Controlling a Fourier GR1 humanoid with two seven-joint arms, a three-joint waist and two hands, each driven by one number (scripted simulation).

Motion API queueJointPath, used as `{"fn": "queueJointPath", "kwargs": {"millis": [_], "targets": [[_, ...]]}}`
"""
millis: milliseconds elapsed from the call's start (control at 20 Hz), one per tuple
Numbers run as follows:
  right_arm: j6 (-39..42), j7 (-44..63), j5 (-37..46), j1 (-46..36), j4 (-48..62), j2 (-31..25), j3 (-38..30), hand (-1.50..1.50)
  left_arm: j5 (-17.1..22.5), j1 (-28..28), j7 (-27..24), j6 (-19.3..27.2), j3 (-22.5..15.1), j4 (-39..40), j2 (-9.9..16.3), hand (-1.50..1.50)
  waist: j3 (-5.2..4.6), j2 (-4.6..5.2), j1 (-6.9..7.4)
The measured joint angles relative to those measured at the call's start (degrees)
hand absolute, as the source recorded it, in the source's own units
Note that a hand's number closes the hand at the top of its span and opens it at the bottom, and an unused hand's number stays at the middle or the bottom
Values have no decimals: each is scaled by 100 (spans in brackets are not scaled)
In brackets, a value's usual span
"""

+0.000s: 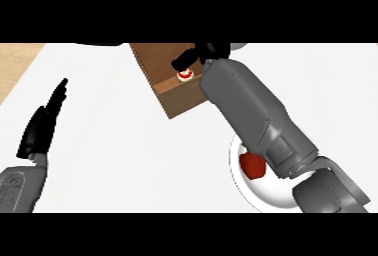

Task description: Pick the cupcake from the plate and place it in the cardboard box

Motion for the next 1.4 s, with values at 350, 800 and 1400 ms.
{"fn": "queueJointPath", "kwargs": {"millis": [350, 800, 1400], "targets": [[-781, -738, -387, -30, 52, 8, -79, -150, 8, -56, -72, -3, 67, 116, 30, 0, 3, 0, 0], [-1491, -2033, -1223, 194, -249, 9, -754, -150, 94, 182, -75, 6, 279, 97, 114, 0, 11, -102, -330], [-745, -2570, -1639, 1438, -1326, -764, -1211, -150, 63, 814, -90, 163, 482, -218, 55, 0, 11, -257, -805]]}}
